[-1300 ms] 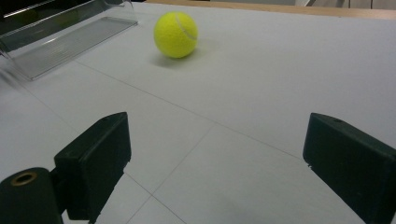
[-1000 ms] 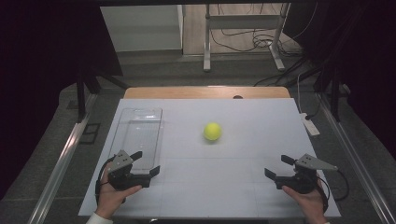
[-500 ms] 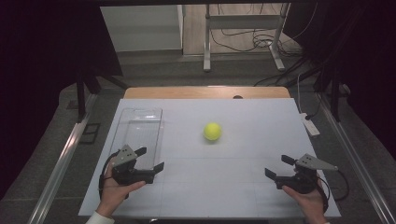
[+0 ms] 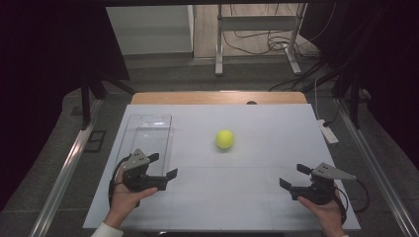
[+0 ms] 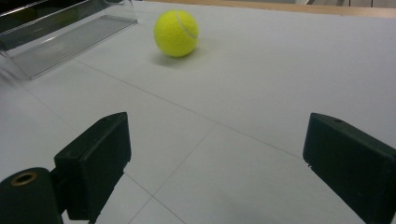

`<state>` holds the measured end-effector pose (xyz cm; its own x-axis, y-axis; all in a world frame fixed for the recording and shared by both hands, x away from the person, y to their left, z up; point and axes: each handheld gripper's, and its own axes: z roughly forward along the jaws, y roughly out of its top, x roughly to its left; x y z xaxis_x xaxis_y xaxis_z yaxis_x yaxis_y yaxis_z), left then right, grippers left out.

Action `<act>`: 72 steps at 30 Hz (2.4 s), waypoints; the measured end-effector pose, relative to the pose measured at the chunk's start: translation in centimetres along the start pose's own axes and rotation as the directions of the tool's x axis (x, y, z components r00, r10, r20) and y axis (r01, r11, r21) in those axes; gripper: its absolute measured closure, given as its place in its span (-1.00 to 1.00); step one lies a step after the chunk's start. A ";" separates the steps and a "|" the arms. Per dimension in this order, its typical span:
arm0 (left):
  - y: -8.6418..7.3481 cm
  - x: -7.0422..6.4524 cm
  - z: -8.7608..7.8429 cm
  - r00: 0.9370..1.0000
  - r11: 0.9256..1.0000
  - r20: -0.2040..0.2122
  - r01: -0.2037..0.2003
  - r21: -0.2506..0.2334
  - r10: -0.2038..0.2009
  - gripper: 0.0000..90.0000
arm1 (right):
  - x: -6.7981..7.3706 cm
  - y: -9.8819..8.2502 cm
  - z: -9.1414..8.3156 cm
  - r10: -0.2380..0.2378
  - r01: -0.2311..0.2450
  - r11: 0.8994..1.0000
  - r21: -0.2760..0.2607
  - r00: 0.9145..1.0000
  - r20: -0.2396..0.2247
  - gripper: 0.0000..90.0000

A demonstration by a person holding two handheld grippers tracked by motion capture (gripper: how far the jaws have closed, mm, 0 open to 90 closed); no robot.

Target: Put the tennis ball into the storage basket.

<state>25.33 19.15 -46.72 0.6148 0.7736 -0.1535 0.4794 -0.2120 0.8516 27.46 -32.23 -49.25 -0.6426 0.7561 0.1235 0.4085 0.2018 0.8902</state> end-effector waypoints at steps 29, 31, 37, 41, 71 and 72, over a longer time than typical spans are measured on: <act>2.6 -0.7 1.8 1.000 1.000 0.005 -0.011 0.025 0.011 -0.75 | -0.1 -0.1 0.0 0.007 -0.007 1.000 0.009 1.000 0.013 -0.82; 2.6 -0.6 1.8 1.000 1.000 0.006 -0.011 0.025 0.011 -0.75 | -0.1 -0.1 0.0 0.007 -0.007 1.000 0.008 1.000 0.014 -0.82; 2.9 -0.4 2.0 1.000 1.000 0.003 -0.005 0.029 0.005 -0.75 | -0.1 -0.1 0.1 0.006 -0.006 1.000 0.009 1.000 0.014 -0.82; 2.7 -0.5 2.3 1.000 0.999 0.004 -0.003 0.042 0.002 -0.75 | 0.0 0.0 0.1 0.002 -0.002 1.000 0.009 1.000 0.012 -0.82; 5.9 0.4 3.6 1.000 0.998 0.030 -0.003 0.060 0.002 -0.78 | -0.1 -0.1 0.6 -0.004 0.004 1.000 0.022 1.000 0.000 -0.81; 6.0 0.4 3.7 1.000 0.998 0.030 -0.003 0.060 0.001 -0.78 | 0.0 -0.1 0.6 -0.005 0.005 1.000 0.022 1.000 -0.002 -0.81</act>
<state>30.73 16.00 -43.51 0.6342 0.7548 -0.1674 0.5141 -0.2500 0.8205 27.85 -31.90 -49.61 -0.6455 0.7543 0.1202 0.4195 0.2187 0.8810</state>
